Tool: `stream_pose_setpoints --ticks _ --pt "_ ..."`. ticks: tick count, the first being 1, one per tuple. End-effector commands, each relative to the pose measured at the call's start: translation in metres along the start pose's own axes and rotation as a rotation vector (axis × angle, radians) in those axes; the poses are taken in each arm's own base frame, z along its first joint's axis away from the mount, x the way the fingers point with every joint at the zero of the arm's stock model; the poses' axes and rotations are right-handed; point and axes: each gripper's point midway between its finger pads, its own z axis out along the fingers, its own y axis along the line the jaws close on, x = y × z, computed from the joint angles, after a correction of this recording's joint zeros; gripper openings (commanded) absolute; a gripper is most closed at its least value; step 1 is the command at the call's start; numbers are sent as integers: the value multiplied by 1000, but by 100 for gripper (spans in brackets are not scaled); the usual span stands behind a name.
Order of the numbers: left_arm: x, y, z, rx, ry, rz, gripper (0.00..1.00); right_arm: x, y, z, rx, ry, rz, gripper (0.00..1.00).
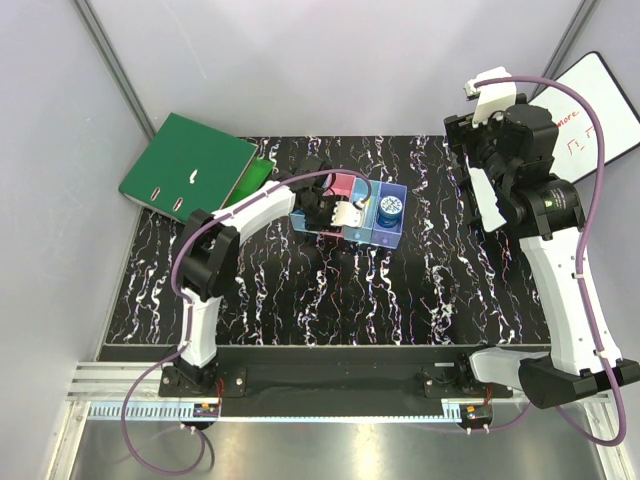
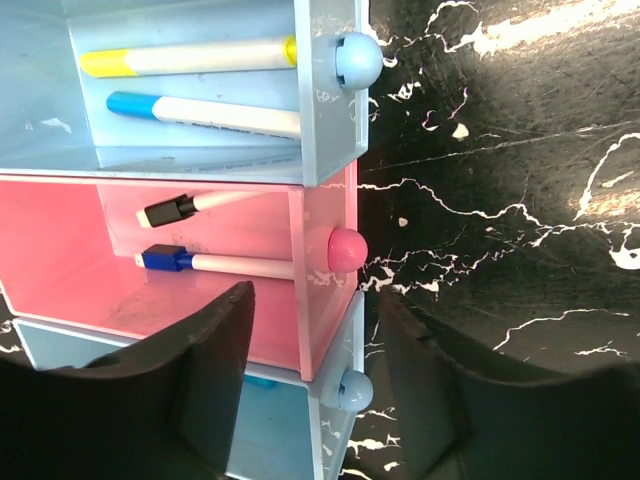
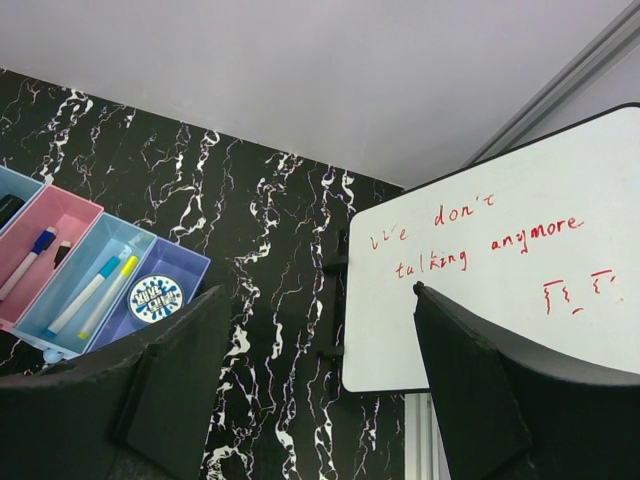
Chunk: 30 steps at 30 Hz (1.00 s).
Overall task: Sort the stationery into containers
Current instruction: Move the storage box to the center of the board.
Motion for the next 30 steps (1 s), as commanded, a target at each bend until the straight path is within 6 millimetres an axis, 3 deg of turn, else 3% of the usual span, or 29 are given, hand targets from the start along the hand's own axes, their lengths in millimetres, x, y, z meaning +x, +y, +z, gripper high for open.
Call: stream_pose_setpoints --ticks 1,9,12,15,20,30 --pt "3 -2 4 -1 3 23 45 -19 -6 -3 15 -63 36 82" --pt "15 -19 8 34 35 4 41 -17 -6 -2 13 -59 38 82" --pt "17 -24 6 43 43 -8 34 -19 -6 -4 15 -65 41 82" --pt "20 -34 4 67 53 -25 16 -19 -6 -4 13 -65 44 82" --pt "24 -48 0 91 69 -50 6 -20 -6 -6 12 -69 51 82" --pt "22 -74 -11 152 79 -140 8 -18 -5 -9 6 -70 58 82"
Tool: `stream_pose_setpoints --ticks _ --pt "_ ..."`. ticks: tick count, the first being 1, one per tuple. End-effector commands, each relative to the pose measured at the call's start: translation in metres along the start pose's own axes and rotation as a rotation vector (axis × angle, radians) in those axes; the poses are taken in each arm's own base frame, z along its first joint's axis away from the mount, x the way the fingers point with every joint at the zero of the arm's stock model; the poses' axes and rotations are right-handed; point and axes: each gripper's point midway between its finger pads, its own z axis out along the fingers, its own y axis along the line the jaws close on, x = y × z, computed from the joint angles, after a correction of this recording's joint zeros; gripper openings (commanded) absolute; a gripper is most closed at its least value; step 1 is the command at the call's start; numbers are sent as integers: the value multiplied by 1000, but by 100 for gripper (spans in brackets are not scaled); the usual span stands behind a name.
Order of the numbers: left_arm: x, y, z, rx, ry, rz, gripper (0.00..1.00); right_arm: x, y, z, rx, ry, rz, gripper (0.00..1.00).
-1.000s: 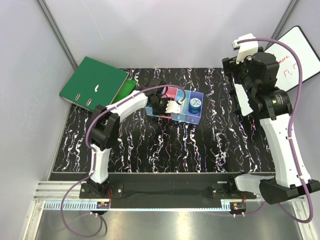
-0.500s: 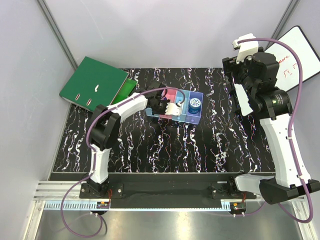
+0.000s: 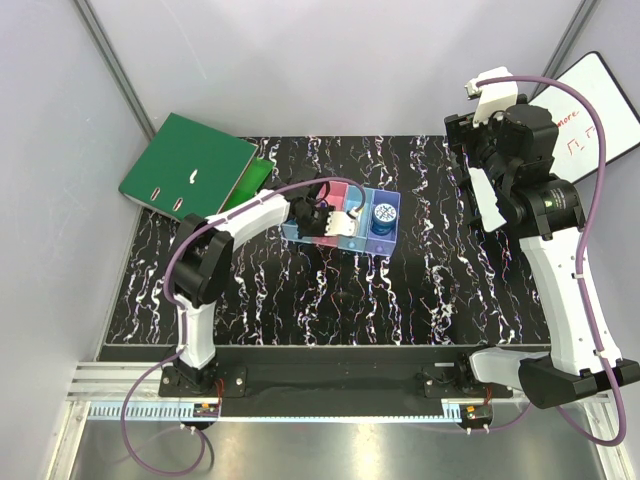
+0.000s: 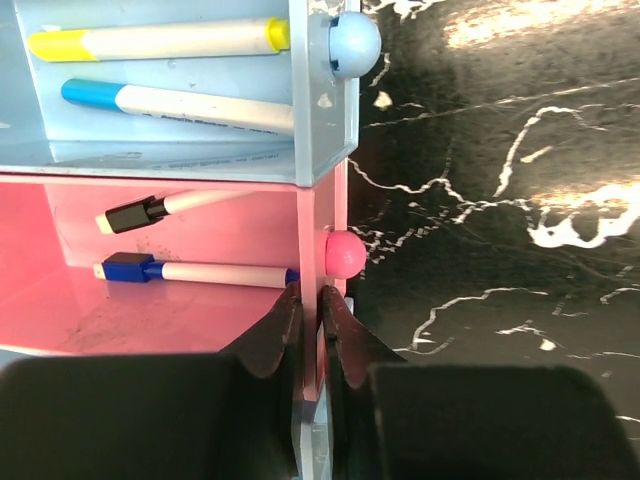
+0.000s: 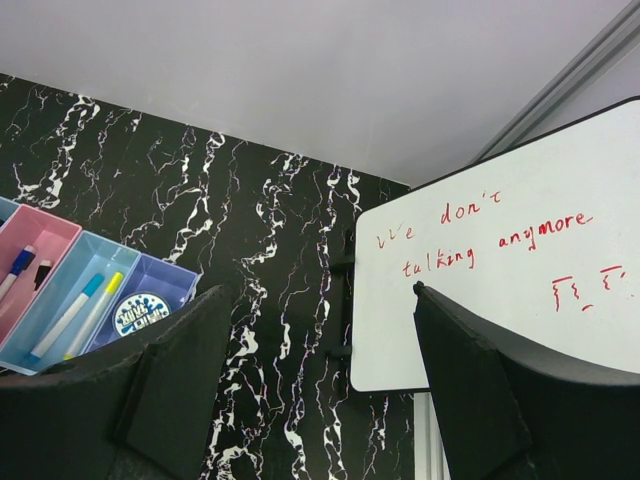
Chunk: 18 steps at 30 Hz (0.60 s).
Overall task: Sort the stationery into containers
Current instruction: Move the storage box to the center of the board.
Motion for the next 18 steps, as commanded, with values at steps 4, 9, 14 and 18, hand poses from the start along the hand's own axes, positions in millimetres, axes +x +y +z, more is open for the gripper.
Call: stream_pose_setpoints --ticks 4,9,14,18 --pt "6 -39 -11 126 47 -152 8 -20 -6 -9 7 -73 34 82" --pt "-4 -48 -15 155 44 -274 3 -20 -5 -11 3 -74 40 82" --pt "-18 -54 -15 188 8 -338 4 -19 -5 -11 1 -75 40 82" --pt "-22 -55 -13 201 -3 -356 4 -21 -6 -12 1 -79 41 82"
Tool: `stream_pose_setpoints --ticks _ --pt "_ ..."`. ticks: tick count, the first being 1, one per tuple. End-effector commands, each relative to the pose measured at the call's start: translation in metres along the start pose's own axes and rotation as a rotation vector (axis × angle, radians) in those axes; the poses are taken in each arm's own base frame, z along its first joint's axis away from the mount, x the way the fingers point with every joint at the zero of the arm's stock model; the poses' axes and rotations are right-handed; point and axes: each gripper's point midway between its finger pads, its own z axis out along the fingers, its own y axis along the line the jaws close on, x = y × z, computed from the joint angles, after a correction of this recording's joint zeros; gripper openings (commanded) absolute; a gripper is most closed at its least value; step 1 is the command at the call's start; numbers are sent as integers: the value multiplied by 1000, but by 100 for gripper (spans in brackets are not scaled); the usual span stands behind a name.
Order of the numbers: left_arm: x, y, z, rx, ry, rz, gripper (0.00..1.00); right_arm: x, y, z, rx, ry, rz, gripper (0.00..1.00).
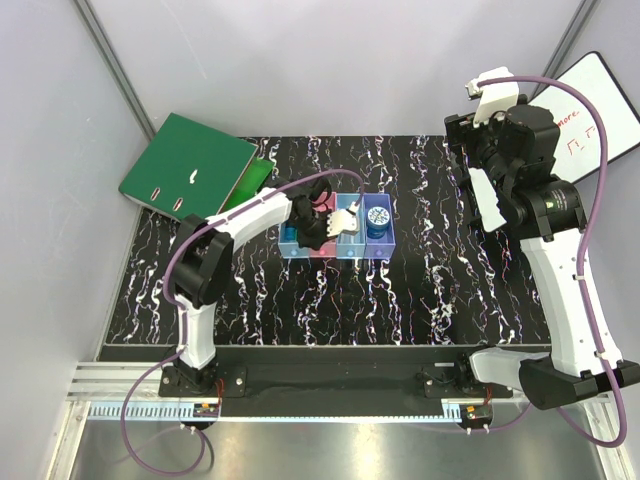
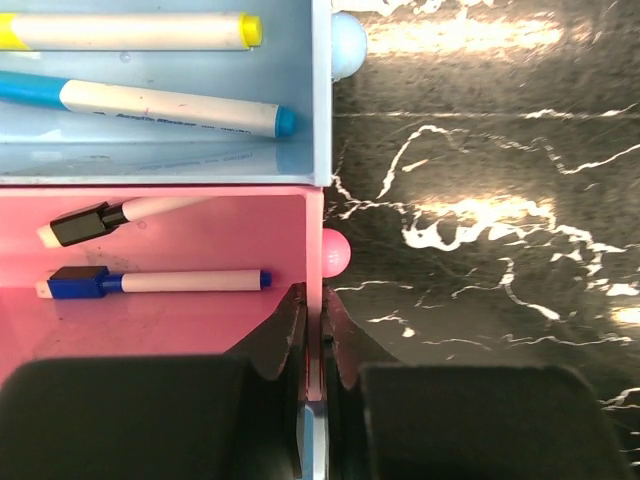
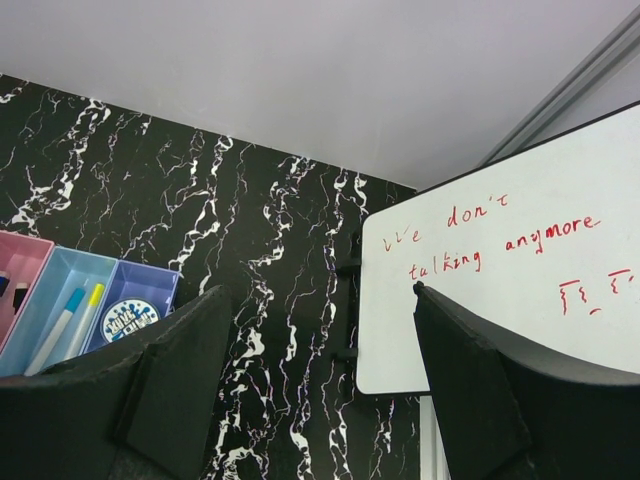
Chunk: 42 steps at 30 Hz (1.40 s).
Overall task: Sort the stationery into containers
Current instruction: Move the storage box to the center of the board, then reset both arms
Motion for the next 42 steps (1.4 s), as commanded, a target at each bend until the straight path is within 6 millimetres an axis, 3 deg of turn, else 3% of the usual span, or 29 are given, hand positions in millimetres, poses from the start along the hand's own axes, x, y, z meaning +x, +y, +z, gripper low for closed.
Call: stream_pose_setpoints --ticks 1,5,9,12,13,17,19,22,24,27,28,30,32,33,34,35,37,38,40,41,42 --pt "-12 -20 1 87 -27 -76 5 -19 -8 -11 13 -70 30 81" --pt "-17 -19 1 87 -35 -72 6 -20 -8 -11 12 -72 30 82" --pt "-16 -15 2 75 -23 -63 23 -19 -7 -10 10 -68 27 82" --pt "-15 -17 -3 68 -26 -50 55 -16 -5 -11 -2 -59 18 84" --pt "-16 -18 -5 70 -35 -49 71 -15 -1 -11 -23 -60 12 86" --pt "-27 -14 -27 24 -75 -48 99 -10 6 -12 -60 -54 1 93" --pt "-38 -12 -46 -15 -112 -50 99 -10 10 -13 -84 -58 1 100" --pt "-53 -7 -79 -94 -154 -83 99 -12 12 -17 -94 -65 28 100" --pt "-65 -1 -113 -173 -207 -131 99 -16 9 -22 -77 -76 76 100" --pt "-67 14 -161 -338 -242 -229 99 -21 -3 -28 -15 -82 141 100" --pt "-56 25 -175 -434 -204 -274 99 -18 -15 -30 57 -71 156 100" --pt "-43 32 -210 -567 -206 -370 99 -8 -19 -38 81 -57 158 100" --pt "-16 39 -237 -691 -171 -467 99 5 -17 -50 77 -39 179 100" --pt "-11 31 -258 -732 -208 -512 99 8 -8 -55 33 -35 208 100" --pt "-2 24 -263 -737 -225 -555 99 15 0 -59 -8 -22 210 100" --pt "11 18 -290 -797 -275 -602 99 19 4 -74 -44 -23 213 100" --pt "28 7 -298 -824 -308 -693 99 26 21 -85 -140 -26 221 100" --pt "34 -2 -318 -889 -346 -707 99 30 26 -95 -177 -18 219 100" --pt "51 -12 -317 -945 -327 -745 99 32 30 -101 -193 9 260 100" --pt "51 -19 -333 -1011 -367 -738 99 43 36 -99 -217 74 256 100" --pt "53 -23 -336 -1039 -386 -759 99 44 39 -101 -234 88 258 100"
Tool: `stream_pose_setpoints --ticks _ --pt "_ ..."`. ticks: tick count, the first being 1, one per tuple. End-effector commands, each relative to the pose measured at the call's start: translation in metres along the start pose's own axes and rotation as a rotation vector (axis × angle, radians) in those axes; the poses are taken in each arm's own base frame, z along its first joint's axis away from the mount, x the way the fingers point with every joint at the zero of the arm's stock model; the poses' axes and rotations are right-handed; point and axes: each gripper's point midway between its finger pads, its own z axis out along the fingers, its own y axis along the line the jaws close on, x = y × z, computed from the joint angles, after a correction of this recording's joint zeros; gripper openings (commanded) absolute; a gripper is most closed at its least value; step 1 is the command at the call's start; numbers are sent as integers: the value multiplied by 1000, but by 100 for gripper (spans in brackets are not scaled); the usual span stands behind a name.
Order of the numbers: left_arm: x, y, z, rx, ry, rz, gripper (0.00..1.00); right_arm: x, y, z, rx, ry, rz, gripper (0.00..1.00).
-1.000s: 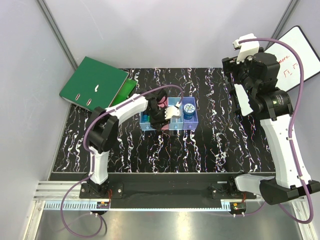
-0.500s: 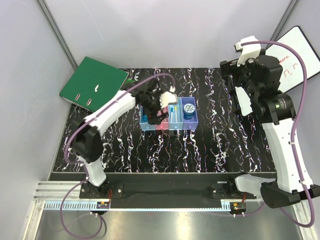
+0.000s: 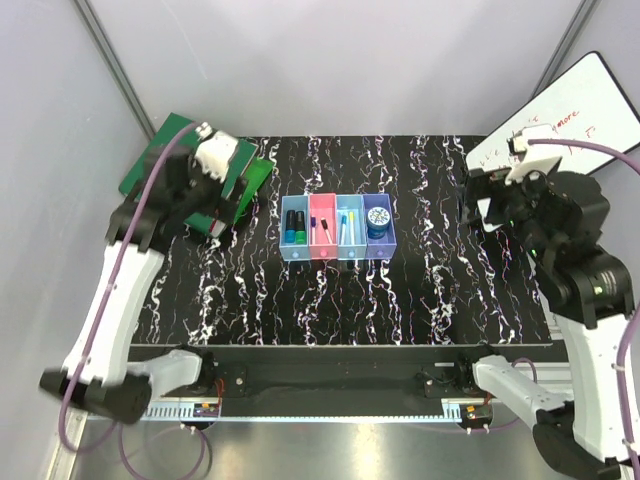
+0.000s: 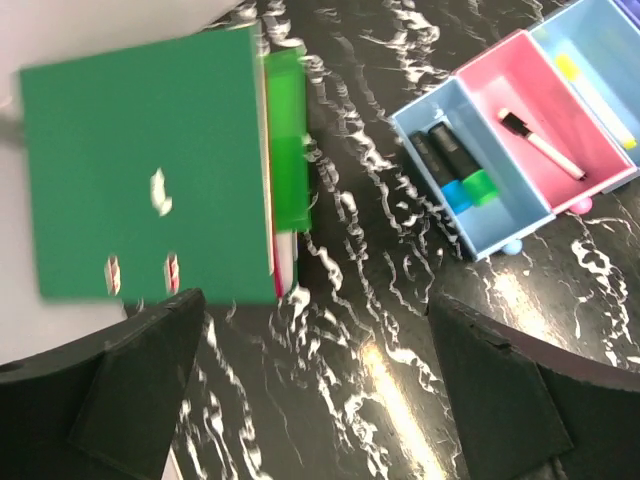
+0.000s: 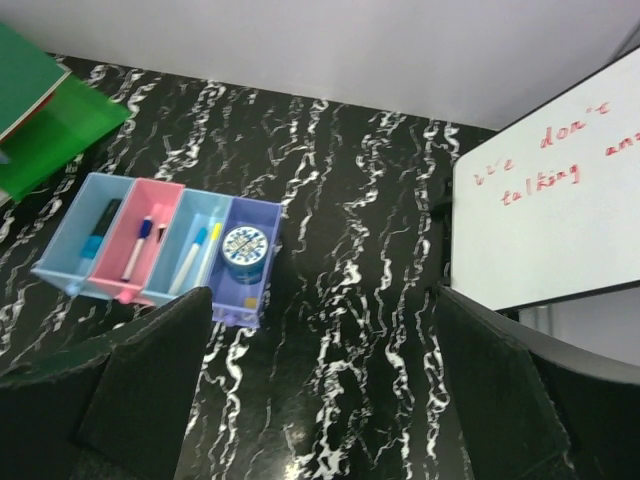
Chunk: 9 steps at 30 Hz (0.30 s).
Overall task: Sort the stationery into containers
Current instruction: Reset both arms
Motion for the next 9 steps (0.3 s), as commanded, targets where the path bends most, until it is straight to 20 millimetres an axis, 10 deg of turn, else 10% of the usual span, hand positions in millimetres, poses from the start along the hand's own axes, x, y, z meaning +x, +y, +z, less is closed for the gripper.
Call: stream_pose_setpoints --ticks 1,9 --pt "10 14 -27 -166 -74 -123 99 10 23 -9 -122 91 65 100" --pt "9 17 -50 -210 -140 -159 99 8 28 -15 -154 93 55 100"
